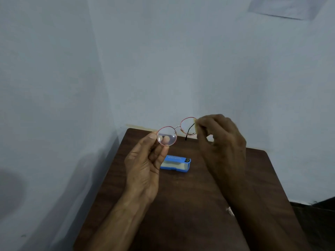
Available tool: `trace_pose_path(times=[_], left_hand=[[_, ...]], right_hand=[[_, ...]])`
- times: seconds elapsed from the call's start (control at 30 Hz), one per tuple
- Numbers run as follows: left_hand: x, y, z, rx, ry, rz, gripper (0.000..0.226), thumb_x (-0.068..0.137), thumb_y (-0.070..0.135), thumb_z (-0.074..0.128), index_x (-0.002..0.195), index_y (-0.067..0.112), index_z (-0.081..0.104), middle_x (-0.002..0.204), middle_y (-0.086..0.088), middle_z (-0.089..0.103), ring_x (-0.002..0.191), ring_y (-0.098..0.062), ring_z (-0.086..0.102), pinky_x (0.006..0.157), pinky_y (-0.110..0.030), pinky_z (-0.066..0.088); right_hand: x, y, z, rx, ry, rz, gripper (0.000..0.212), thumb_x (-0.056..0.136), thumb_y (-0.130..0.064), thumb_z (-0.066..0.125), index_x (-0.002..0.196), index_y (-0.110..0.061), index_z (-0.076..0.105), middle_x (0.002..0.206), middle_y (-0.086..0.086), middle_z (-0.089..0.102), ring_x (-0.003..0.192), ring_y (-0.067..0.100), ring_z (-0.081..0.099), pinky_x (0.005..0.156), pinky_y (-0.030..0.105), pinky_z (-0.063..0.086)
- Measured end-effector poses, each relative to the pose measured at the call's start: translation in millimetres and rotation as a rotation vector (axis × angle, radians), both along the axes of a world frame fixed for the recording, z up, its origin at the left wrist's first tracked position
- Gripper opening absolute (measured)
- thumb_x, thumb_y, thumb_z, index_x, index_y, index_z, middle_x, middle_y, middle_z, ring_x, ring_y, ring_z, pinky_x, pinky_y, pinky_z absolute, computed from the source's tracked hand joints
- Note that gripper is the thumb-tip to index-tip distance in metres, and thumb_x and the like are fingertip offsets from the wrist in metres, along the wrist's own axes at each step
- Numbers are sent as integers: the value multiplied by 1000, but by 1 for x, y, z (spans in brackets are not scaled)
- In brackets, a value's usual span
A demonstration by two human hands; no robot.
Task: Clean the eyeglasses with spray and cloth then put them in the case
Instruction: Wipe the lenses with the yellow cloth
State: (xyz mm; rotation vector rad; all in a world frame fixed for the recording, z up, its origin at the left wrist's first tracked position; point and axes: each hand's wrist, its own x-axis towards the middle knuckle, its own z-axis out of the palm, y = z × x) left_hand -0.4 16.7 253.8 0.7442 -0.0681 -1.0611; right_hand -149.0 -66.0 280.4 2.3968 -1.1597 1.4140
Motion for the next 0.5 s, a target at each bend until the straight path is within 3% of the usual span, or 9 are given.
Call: trace_pose_path(times=[0.17,0.3,0.5], left_hand=[[8,3,0,-37,-11,-6,23,81,14,71,101,6,77,96,-10,81,83,-17,81,69,-25,65],[8,5,-2,-29,-59,-26,21,83,15,71,101,8,78,97,-10,81,82,-16,80,65,-23,64],[10,5,-3,-7,-109,4,13,93,9,68,102,6,77,91,-9,80,80,-16,80,69,-25,65]], right_hand=[[13,14,-3,-3,131,80,9,94,-3,72,99,-10,75,100,3,72,85,23,62,70,37,50],[11,-2,7,-20,24,-44,10,90,-1,76,94,-10,75,95,2,74,82,23,63,73,27,45],[23,20,-4,13,138,114,10,91,-4,75,100,-8,76,102,6,75,89,23,64,76,33,52]])
